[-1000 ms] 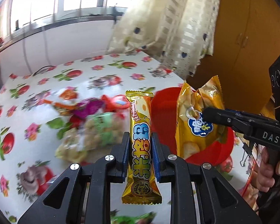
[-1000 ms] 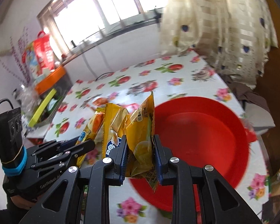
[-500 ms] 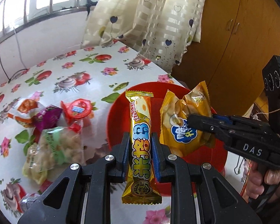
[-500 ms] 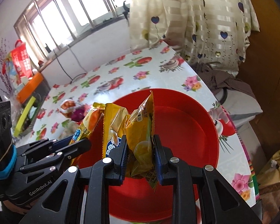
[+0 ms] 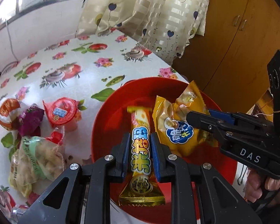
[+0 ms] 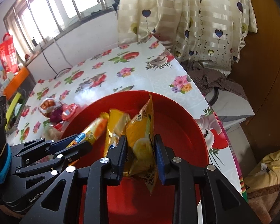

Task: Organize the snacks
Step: 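Carry the wafer stick with the left tool while the right carries the chip bag over the red basket, then open both tools to drop the wafer stick and chip bag into the basket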

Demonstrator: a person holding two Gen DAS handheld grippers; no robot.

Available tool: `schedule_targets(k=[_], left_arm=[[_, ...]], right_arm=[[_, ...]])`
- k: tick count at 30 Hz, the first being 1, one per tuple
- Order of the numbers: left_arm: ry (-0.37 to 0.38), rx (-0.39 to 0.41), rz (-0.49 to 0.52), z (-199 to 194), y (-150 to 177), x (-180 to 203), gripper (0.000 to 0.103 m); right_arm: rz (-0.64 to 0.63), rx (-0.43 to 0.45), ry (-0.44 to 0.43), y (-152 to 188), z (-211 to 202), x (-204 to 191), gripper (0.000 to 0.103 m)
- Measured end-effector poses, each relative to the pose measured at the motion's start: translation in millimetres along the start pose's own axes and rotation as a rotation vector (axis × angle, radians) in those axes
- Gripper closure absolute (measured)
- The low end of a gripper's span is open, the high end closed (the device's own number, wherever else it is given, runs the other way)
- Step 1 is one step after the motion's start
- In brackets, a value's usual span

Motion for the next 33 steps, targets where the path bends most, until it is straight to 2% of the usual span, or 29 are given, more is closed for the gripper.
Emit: schedule_targets(k=[8, 14, 33], left_arm=[[0.001, 0.001, -0.022, -4.5, 0.5, -2.1, 0.080], [0.003, 0.033, -0.028, -24.1, 0.2, 2.4, 0.080], [-0.033, 0.093, -0.027, -88.4, 25.3, 1.2, 0.080]], right_arm=[[-0.019, 0.031, 0.013, -3.4, -15.4, 0.8, 0.063], [-0.052, 0.061, 0.012, -5.7, -36.2, -6.6, 0.056], [-0.154, 0.087, -0.078, 20.8, -83.3, -66.7, 0.050]])
Point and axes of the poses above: each gripper's, at about its wrist camera, not at the fingertips, and z roughly the way its jaws point, x to its right, y to its underside, the point moved 9 cm from there along z, roughly the way its jaws point, and after that the axes turned 8 degrees about x, right-handed, at the moved point
